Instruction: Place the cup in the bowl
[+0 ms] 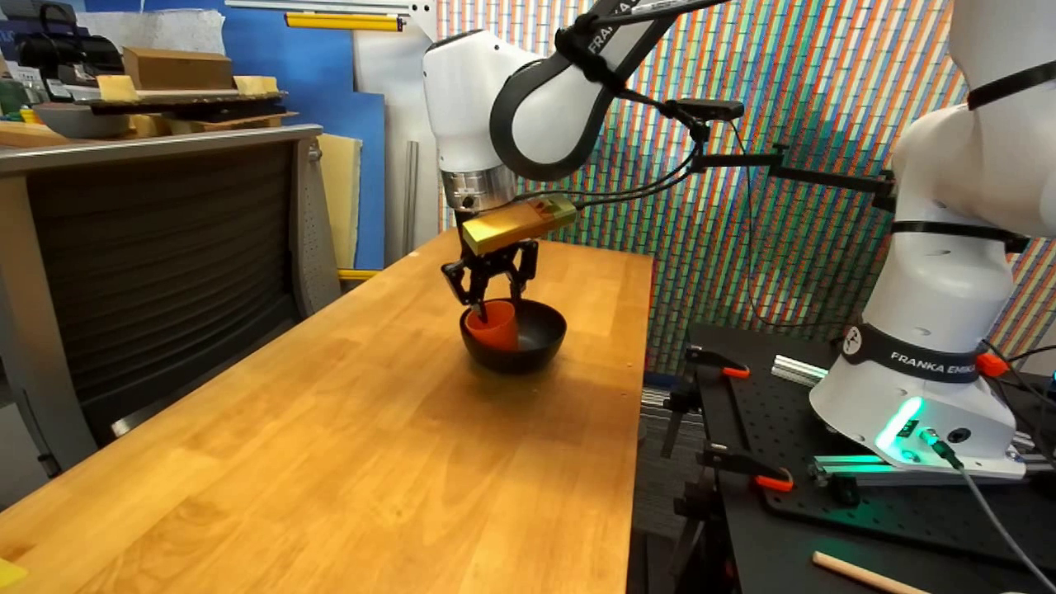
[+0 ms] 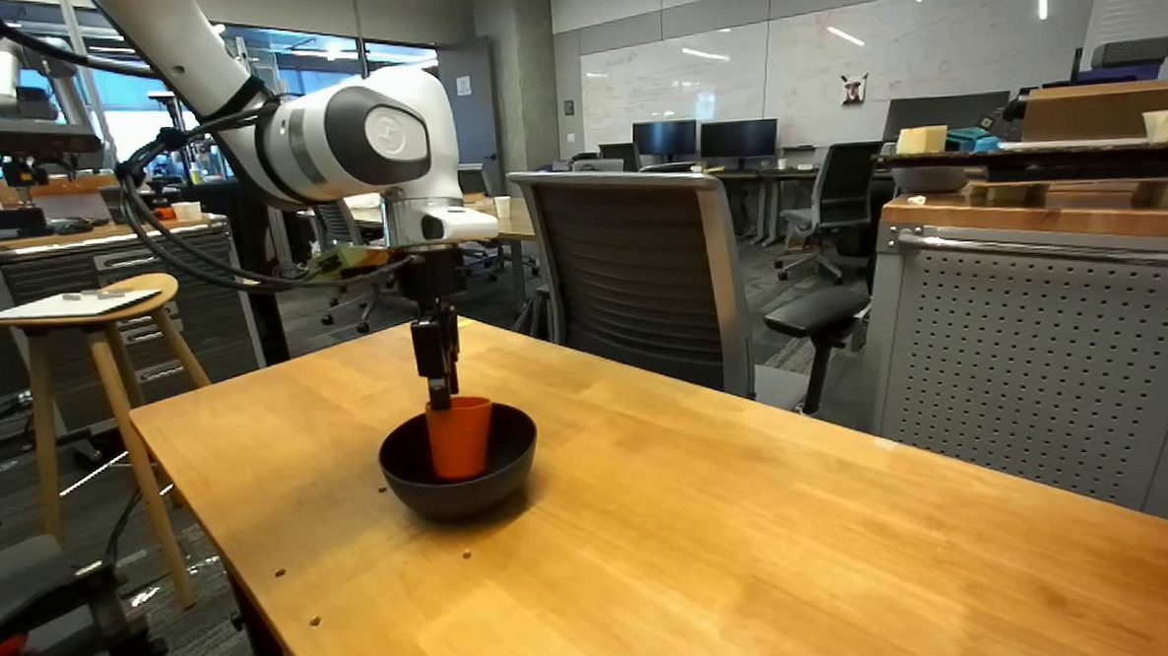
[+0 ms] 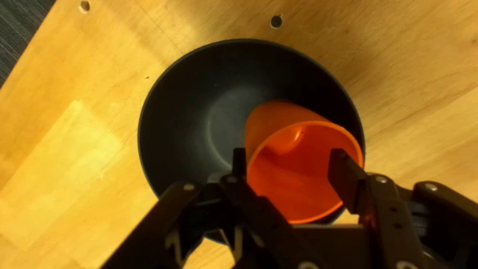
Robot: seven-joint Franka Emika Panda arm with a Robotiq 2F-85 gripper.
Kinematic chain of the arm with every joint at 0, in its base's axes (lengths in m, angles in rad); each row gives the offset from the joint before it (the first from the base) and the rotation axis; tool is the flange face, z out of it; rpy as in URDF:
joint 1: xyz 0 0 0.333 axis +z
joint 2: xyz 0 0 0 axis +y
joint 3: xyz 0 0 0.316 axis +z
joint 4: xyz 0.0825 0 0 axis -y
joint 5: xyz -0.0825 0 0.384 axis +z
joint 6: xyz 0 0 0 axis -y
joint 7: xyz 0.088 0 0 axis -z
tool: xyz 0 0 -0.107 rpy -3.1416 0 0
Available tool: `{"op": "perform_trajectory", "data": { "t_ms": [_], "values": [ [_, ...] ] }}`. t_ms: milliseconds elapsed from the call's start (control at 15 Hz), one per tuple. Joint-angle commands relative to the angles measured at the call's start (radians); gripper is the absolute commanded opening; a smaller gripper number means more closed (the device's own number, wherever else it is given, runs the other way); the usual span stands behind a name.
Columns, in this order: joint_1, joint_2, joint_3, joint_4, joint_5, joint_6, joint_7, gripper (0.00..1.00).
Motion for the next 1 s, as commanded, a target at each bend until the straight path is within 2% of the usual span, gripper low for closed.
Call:
{"op": "perform_trajectory", "data": {
  "t_ms": [0, 67, 333, 600, 800, 867, 933],
  "values": [
    [0.058, -0.128, -0.009, -0.036, -0.063, -0.035, 0.025, 0.92],
    [0.068, -0.160, -0.003, -0.042, -0.081, -0.046, 0.028, 0.99],
    [0.095, -0.298, 0.051, -0.050, -0.141, -0.135, 0.007, 1.00],
    [0.116, -0.362, 0.155, 0.017, -0.028, -0.279, -0.218, 0.99],
    [0.136, -0.374, 0.210, 0.061, 0.046, -0.310, -0.349, 1.00],
    [0.116, -0.363, 0.208, 0.031, 0.002, -0.275, -0.256, 1.00],
    [0.123, -0.366, 0.221, 0.042, 0.016, -0.283, -0.283, 1.00]
  ]
}}
